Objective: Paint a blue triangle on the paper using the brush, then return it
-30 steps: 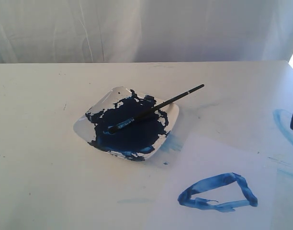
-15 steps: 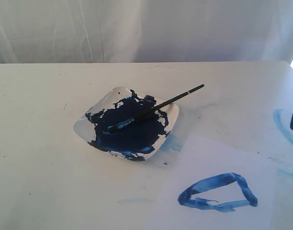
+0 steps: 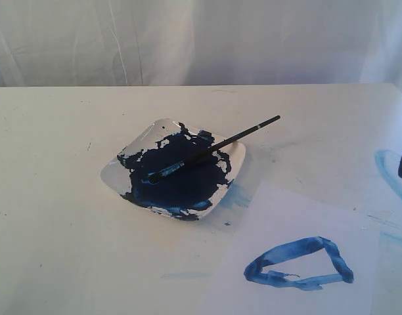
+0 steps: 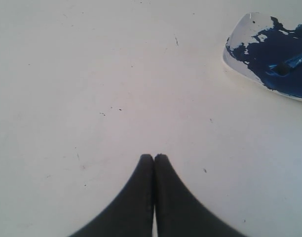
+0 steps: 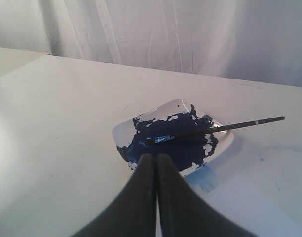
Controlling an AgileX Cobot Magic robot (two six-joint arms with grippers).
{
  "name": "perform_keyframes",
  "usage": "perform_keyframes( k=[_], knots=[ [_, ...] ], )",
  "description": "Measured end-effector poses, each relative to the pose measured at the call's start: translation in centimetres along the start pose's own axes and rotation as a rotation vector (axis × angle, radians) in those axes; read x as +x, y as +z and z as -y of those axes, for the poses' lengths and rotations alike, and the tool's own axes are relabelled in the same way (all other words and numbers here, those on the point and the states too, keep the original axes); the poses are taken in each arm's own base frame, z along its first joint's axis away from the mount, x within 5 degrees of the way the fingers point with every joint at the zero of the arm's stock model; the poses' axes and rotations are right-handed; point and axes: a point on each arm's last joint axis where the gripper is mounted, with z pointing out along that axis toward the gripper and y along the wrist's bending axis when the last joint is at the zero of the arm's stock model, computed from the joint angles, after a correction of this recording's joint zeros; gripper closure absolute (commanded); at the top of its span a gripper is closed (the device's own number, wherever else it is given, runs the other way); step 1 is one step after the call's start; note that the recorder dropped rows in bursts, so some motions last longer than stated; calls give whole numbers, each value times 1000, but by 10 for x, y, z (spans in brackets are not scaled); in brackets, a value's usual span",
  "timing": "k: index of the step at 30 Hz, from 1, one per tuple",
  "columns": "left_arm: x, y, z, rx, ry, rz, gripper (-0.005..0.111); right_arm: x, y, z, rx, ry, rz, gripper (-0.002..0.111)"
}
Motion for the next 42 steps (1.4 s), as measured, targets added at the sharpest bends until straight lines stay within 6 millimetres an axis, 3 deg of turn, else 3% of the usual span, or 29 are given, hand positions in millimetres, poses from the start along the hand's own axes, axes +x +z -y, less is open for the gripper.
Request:
perform_keyframes(
  k=[42],
  knots=[
    [0,0,0,0,0,0,107,0,0,-1,-20,-7,-1,108]
  ],
)
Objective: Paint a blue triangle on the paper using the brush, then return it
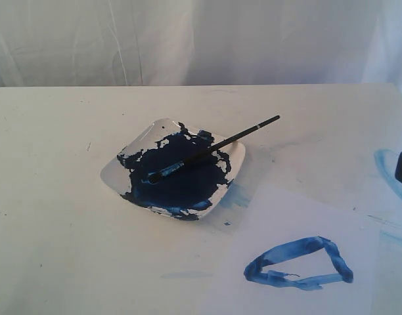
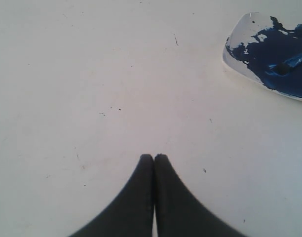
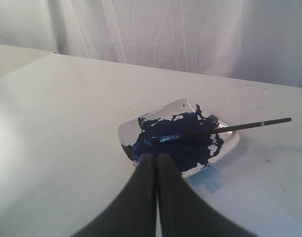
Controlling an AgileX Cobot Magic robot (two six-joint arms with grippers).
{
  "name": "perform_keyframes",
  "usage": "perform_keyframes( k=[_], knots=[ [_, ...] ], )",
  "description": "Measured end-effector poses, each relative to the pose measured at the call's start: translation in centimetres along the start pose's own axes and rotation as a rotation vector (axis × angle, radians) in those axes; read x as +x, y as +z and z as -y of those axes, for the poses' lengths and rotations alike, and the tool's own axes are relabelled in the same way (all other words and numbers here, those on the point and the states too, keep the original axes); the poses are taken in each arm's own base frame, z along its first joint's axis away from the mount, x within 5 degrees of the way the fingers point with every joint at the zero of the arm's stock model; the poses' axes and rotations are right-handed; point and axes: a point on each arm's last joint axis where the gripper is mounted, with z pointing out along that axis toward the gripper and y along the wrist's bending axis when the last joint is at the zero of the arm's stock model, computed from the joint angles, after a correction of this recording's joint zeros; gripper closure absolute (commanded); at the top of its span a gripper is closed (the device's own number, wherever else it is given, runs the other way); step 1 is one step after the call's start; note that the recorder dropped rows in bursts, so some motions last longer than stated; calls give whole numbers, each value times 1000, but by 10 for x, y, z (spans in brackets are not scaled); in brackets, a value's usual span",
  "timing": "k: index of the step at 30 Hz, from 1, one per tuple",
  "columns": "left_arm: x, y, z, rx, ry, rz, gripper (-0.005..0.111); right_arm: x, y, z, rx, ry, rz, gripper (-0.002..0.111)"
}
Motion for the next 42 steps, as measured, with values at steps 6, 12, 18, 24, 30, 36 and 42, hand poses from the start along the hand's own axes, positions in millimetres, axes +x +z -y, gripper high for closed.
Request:
perform_keyframes(
  k=[6,12,18,24,30,36,42],
  knots=[
    [0,0,0,0,0,0,107,0,-10,-5,22,-27,53,108],
    [0,0,0,0,0,0,107,2,-29,-17,56,-82,156,108],
    [0,0,0,0,0,0,107,-6,-38,-14,97,96,331,108],
    [0,0,0,0,0,0,107,42,-22,29,439,319,207,108],
    [0,0,0,0,0,0,107,134,-1,56,604,372,17,108],
    [0,0,0,0,0,0,107,148,7,61,602,290,47,108],
    [0,0,0,0,0,0,107,147,7,61,603,49,-10,108]
  ],
)
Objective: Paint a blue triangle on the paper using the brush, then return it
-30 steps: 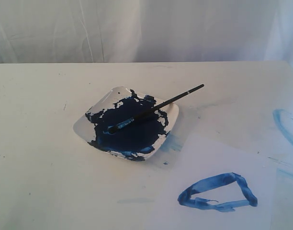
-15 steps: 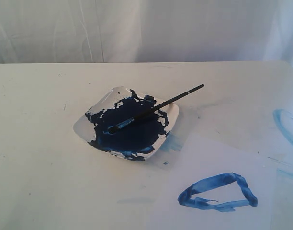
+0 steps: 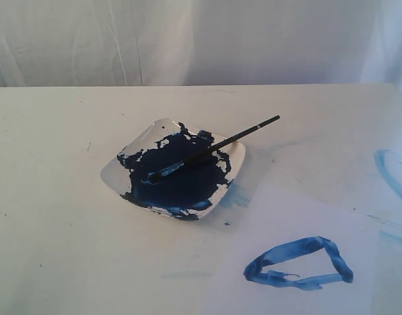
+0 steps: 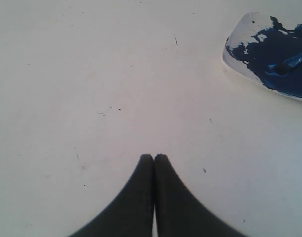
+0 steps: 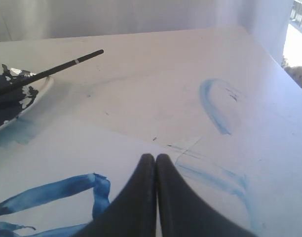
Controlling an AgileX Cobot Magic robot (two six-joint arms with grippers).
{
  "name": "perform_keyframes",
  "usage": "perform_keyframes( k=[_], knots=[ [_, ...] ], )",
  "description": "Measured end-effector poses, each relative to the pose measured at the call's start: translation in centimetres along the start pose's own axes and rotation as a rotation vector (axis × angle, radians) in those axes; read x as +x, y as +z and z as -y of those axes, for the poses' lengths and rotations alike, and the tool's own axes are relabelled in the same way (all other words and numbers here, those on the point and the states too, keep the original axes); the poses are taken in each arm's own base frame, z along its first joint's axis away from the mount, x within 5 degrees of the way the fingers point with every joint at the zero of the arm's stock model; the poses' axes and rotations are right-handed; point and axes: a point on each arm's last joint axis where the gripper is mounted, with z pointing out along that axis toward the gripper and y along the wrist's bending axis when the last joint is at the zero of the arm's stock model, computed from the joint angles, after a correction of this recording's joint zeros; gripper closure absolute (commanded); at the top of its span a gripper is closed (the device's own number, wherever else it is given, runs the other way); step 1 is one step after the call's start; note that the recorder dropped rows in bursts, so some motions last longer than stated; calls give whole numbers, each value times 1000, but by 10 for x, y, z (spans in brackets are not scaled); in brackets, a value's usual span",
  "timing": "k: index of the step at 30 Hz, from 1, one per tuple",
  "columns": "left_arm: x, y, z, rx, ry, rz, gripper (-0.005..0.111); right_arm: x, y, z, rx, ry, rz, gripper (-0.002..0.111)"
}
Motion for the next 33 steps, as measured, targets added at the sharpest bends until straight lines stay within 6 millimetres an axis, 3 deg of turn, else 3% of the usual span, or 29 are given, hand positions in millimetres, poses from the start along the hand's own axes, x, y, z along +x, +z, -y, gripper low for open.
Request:
perform_keyframes(
  k=[33],
  knots=[
    [0,0,0,0,0,0,107,0,0,0,3,-52,2,108]
  ],
)
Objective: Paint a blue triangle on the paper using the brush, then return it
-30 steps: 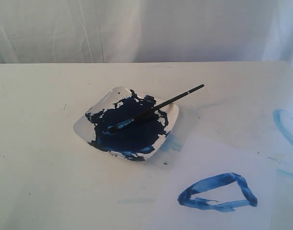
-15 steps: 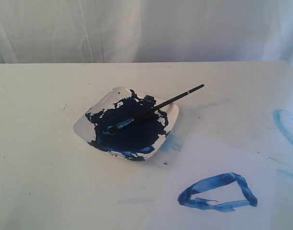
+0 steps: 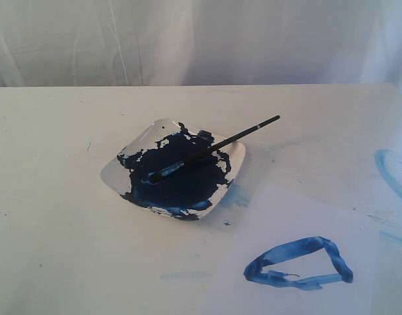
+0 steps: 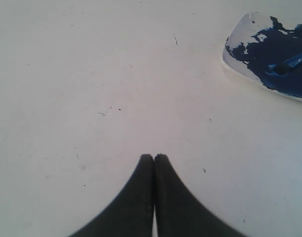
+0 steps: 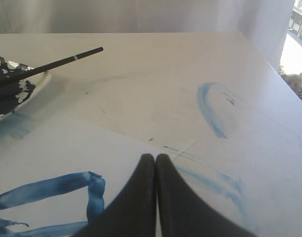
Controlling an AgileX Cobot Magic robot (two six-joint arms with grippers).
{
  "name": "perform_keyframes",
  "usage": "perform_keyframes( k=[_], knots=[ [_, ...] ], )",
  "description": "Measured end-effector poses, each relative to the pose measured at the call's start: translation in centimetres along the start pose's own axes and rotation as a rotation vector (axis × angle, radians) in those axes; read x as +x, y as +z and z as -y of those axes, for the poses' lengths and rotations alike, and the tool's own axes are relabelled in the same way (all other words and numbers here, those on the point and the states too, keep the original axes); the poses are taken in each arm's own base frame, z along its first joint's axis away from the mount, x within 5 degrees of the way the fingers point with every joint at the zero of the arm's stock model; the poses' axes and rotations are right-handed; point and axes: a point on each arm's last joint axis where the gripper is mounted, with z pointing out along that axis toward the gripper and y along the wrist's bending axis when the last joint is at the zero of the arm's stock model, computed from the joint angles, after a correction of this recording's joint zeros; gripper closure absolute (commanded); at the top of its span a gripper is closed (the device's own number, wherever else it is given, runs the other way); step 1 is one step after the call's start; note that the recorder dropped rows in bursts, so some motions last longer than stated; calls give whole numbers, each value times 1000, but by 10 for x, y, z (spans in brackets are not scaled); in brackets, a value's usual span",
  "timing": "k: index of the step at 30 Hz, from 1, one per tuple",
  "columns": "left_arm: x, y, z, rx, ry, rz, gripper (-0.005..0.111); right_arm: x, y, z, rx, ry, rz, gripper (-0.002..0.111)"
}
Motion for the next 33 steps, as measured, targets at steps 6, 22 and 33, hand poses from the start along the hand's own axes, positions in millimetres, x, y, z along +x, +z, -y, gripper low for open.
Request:
perform_keyframes(
  k=[6,22,33],
  knots=[
    [0,0,0,0,0,0,107,0,0,0,0,0,0,108],
    [0,0,-5,-81,-31,6,107,0,0,0,0,-2,0,108],
    [0,0,-5,-84,-32,7,107,0,0,0,0,-6,0,108]
  ],
)
